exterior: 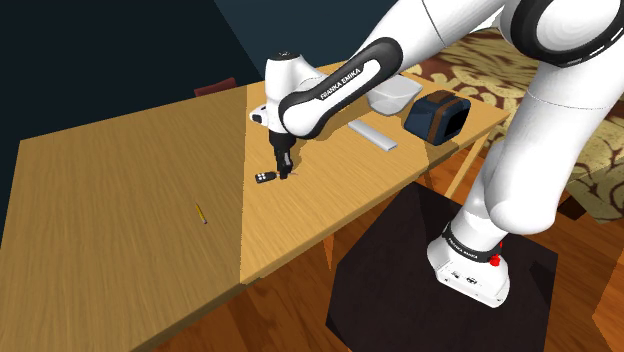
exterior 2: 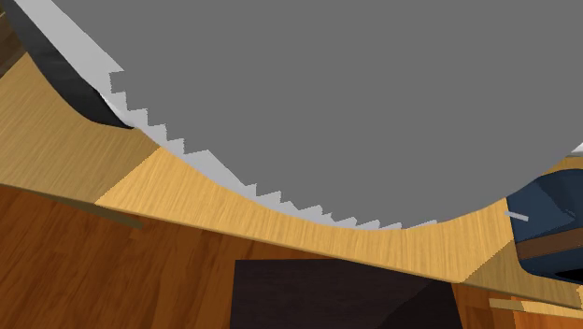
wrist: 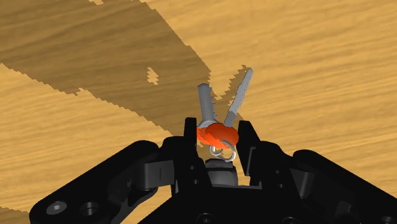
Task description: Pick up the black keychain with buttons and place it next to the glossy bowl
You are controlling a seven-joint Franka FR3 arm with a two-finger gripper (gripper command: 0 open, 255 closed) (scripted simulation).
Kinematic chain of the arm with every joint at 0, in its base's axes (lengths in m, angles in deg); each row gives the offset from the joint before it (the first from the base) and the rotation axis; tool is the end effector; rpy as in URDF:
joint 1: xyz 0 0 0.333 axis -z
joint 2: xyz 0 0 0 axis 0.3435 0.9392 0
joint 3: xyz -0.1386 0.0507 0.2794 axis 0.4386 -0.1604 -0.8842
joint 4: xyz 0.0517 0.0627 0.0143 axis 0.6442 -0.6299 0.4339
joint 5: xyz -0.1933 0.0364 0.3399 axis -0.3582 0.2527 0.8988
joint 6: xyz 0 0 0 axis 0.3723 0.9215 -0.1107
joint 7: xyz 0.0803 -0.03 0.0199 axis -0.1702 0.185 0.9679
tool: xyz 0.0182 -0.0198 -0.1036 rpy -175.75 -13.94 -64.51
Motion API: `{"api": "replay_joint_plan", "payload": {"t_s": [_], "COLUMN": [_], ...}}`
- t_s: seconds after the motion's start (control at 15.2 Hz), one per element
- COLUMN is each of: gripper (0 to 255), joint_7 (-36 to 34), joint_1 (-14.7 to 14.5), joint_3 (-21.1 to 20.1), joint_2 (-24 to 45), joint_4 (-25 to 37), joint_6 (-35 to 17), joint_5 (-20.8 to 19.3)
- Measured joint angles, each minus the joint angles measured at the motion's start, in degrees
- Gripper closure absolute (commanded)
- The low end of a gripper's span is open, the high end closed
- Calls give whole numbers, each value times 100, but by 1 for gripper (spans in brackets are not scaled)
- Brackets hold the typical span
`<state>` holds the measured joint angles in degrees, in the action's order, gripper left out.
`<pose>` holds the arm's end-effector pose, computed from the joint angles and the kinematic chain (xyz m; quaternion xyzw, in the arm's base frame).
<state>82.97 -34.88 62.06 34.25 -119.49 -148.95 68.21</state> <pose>0.5131 0.1966 0.3361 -0.8636 -0.5028 -0.0355 0.0069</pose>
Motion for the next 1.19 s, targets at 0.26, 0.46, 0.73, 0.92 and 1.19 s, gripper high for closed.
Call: {"api": "replay_joint_plan", "payload": {"t_s": [0.26,0.46,0.73,0.92,1.19], "gripper": [255,255,255,255,255], "joint_7": [2,6,22,8,17], "joint_1": [1,7,17,10,14], "joint_3": [1,5,8,1,2], "joint_2": [2,-11,-183,-287,-454], "joint_4": [3,21,91,225,341], "joint_6": [-1,32,277,513,797], "joint_5": [0,1,21,29,47]}}
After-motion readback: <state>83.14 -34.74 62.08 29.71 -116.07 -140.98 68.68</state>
